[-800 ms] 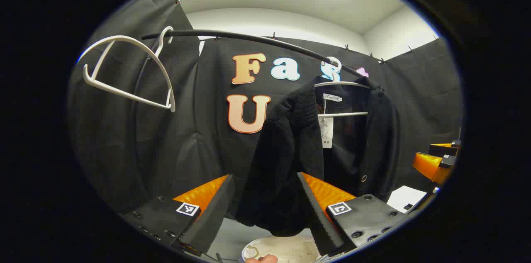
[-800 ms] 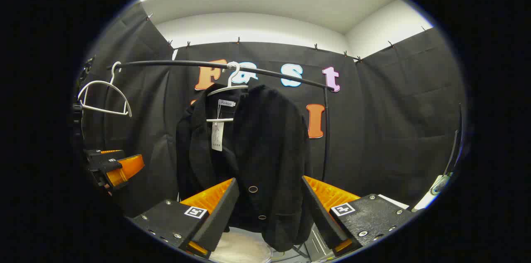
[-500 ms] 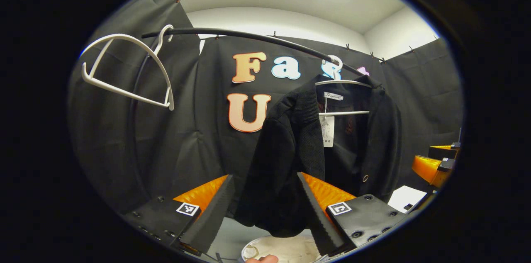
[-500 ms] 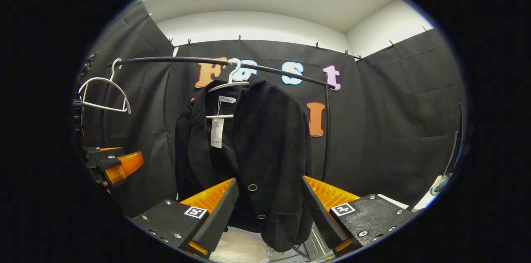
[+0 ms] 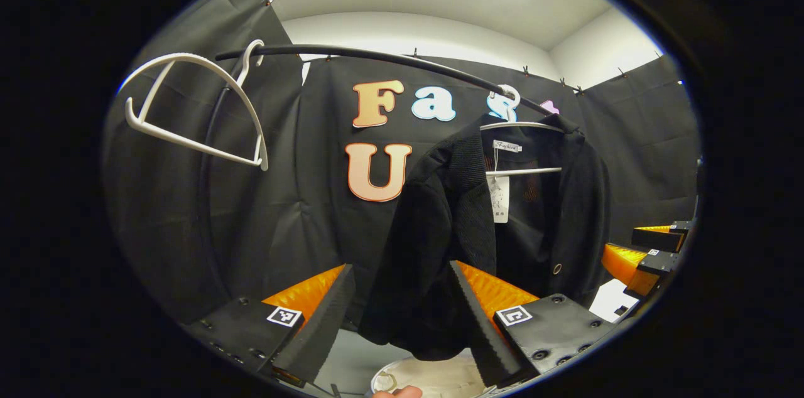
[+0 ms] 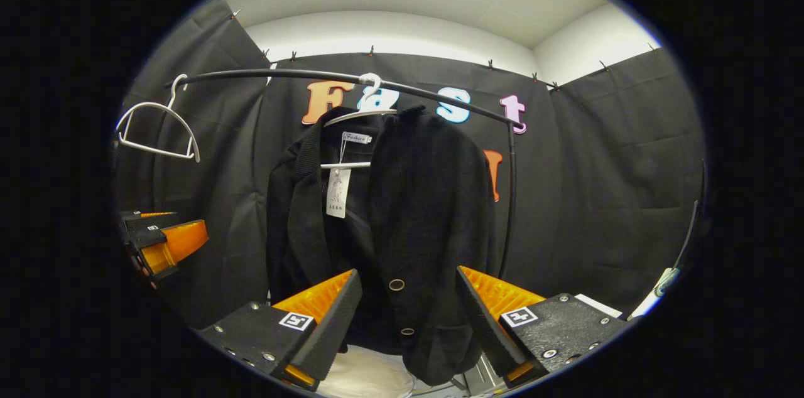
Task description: Grasp the clothes on the hanger with both hands and then place them into the laundry hamper below.
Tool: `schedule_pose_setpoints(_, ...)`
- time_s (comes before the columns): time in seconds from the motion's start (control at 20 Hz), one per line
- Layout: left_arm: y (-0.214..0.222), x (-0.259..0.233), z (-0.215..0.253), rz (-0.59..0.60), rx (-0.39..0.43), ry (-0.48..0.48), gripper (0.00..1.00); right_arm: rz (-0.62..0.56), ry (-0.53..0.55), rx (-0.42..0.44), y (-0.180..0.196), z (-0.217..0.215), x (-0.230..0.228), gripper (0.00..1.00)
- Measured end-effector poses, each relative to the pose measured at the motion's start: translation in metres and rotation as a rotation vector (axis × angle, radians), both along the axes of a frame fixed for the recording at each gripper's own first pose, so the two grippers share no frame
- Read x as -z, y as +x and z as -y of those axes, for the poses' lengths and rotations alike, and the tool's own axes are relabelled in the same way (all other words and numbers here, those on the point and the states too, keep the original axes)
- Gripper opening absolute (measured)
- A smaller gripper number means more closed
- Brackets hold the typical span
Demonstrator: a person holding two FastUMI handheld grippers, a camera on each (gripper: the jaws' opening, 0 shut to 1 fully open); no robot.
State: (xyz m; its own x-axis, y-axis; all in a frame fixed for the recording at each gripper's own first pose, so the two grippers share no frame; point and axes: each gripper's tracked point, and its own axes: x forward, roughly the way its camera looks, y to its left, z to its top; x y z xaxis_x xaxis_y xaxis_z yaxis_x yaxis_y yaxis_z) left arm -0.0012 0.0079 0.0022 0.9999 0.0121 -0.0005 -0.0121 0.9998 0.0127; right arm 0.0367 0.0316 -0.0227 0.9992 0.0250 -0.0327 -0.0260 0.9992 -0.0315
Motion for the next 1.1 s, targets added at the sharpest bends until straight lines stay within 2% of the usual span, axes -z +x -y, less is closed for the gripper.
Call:
schedule_pose_setpoints(0.05, -0.001, -0.001, -0.001, 0.003, -0.005, -0.004, 0.96, -0.002, 0.003, -0.006, 0.005, -0.004, 0.001, 0.93)
schedule_pose_setpoints(0.2, -0.006, 0.001, -0.003, 0.002, -0.016, -0.02, 0.96, -0.011, -0.014, -0.02, 0.026, -0.018, 0.008, 0.93)
schedule_pose_setpoints(0.4, -0.015, 0.004, -0.014, -0.006, -0.032, -0.022, 0.96, 0.001, -0.075, 0.01, 0.056, -0.026, 0.017, 0.93)
schedule_pose_setpoints(0.5, -0.017, 0.005, -0.021, -0.008, -0.044, -0.027, 0.93, -0.01, -0.05, 0.022, 0.073, -0.03, 0.025, 0.93)
schedule_pose_setpoints(0.55, -0.018, 0.005, -0.025, -0.01, -0.053, -0.027, 0.96, -0.018, -0.033, 0.029, 0.081, -0.031, 0.028, 0.91)
schedule_pose_setpoints(0.6, -0.019, 0.006, -0.028, -0.012, -0.06, -0.026, 0.96, -0.02, -0.025, 0.041, 0.088, -0.028, 0.029, 0.95)
schedule_pose_setpoints(0.95, -0.018, 0.004, -0.038, -0.009, -0.08, 0.001, 0.96, -0.064, 0.017, 0.184, 0.136, 0.0, 0.042, 0.93)
schedule_pose_setpoints(1.0, -0.018, 0.005, -0.04, -0.011, -0.083, 0.004, 0.93, -0.067, 0.012, 0.211, 0.139, 0.008, 0.043, 0.93)
schedule_pose_setpoints(1.05, -0.017, 0.006, -0.041, -0.013, -0.087, 0.007, 0.96, -0.07, 0.009, 0.233, 0.141, 0.014, 0.044, 0.93)
schedule_pose_setpoints(1.1, -0.017, 0.007, -0.043, -0.015, -0.091, 0.01, 0.93, -0.069, 0.009, 0.251, 0.141, 0.02, 0.044, 0.93)
